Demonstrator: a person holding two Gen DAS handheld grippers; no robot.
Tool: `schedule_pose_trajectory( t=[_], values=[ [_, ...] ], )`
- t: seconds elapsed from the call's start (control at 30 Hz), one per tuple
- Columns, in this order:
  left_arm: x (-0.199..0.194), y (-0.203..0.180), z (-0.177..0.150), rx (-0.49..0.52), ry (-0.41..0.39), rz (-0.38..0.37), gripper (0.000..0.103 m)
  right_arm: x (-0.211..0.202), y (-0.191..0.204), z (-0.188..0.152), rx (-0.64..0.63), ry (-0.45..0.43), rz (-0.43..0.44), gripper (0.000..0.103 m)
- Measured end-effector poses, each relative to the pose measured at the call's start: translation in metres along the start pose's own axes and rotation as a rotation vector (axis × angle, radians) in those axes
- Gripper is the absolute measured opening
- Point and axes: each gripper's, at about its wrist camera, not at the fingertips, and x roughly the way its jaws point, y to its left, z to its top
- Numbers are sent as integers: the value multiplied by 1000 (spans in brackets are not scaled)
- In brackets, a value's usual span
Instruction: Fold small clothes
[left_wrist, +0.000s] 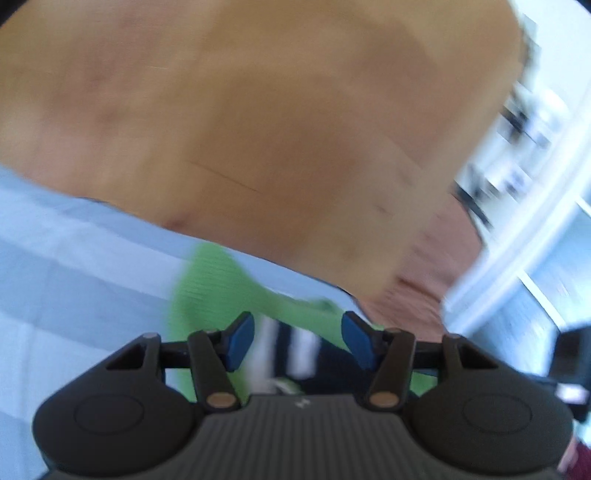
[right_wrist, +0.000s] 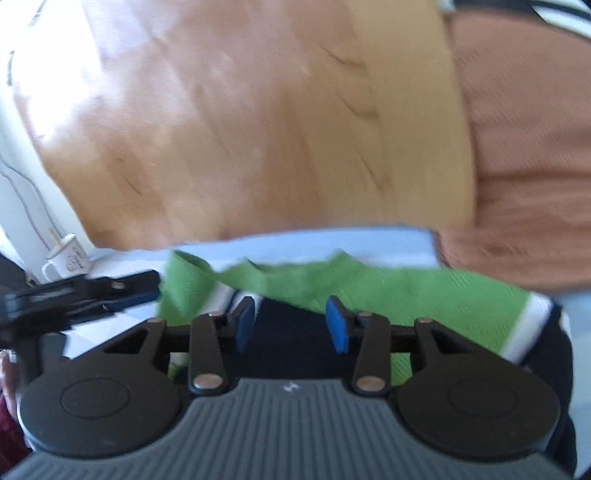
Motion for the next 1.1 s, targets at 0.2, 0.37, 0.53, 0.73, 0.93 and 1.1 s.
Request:
schedule_pose_trajectory(
  t=[0.2,0.37,0.53,0.73,0.93,1.1],
  values=[
    [35,-36,-26,250,175,110,50,2,-1,-13,28,81,-77,42],
    [36,-43,-30,311,170,135,53,-60,8,-13,-80,-33,-49,43],
    [19,-39,-17,197,155,90,55,-104,10,-44,-221,-8,-171,44],
    [-1,-85,-26,259,229,-34,70,-124,-36,-66,-108,-27,-261,49],
    [-2,-140,-100,483,410,-26,84,-136,-79,-89,91,-42,-233,52],
    [8,-155,-126,490,386,105,38,-135,-87,-104,175,-55,-161,53]
  ],
)
